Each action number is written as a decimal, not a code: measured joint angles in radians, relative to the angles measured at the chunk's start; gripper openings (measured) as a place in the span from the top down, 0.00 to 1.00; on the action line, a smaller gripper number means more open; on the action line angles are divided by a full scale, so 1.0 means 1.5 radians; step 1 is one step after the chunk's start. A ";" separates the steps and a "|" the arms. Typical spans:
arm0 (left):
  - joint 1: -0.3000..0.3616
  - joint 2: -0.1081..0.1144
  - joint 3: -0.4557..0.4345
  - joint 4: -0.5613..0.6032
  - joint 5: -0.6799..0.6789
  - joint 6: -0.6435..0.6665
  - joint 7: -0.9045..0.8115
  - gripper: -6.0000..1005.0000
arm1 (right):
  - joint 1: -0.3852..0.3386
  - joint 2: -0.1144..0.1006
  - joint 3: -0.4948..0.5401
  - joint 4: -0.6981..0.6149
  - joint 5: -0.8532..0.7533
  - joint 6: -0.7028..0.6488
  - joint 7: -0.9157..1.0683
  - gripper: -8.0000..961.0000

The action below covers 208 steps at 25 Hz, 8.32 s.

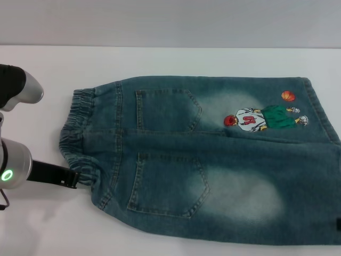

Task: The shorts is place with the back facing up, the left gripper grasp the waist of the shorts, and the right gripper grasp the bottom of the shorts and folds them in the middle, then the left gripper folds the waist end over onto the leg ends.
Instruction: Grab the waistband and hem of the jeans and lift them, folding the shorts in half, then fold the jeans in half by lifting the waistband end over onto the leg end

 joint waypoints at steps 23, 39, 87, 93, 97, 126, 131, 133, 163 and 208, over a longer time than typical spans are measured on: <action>-0.012 0.000 -0.002 0.004 -0.003 -0.001 0.000 0.95 | -0.010 0.000 -0.018 -0.012 -0.012 -0.002 0.010 0.24; -0.017 0.000 -0.002 0.006 -0.002 -0.001 0.000 0.95 | -0.004 -0.001 -0.025 -0.030 -0.013 -0.012 0.012 0.28; -0.009 0.000 -0.024 0.004 -0.005 0.024 0.000 0.95 | 0.015 -0.002 -0.033 0.029 0.038 -0.043 -0.070 0.95; -0.002 0.000 -0.029 0.002 -0.007 0.077 0.001 0.95 | 0.009 -0.001 -0.006 0.045 0.079 -0.127 -0.130 0.94; 0.000 0.000 -0.029 0.003 -0.007 0.111 0.000 0.95 | 0.005 0.000 0.011 0.037 0.124 -0.191 -0.176 0.93; 0.002 0.000 -0.014 0.165 -0.185 0.537 0.096 0.88 | 0.129 -0.002 0.116 -0.396 0.519 -0.471 -0.566 0.87; -0.010 0.000 -0.014 0.188 -0.186 0.559 0.100 0.86 | 0.166 -0.003 0.150 -0.460 0.561 -0.480 -0.620 0.86; -0.016 0.000 -0.013 0.199 -0.187 0.567 0.107 0.85 | 0.182 -0.003 0.164 -0.485 0.571 -0.482 -0.645 0.86; -0.030 -0.001 0.014 0.236 -0.204 0.610 0.148 0.23 | 0.270 0.001 0.169 -0.650 0.659 -0.420 -0.975 0.21; -0.095 0.000 -0.065 0.376 -0.199 0.527 0.154 0.15 | 0.264 0.003 -0.003 -0.841 0.982 -0.295 -1.481 0.99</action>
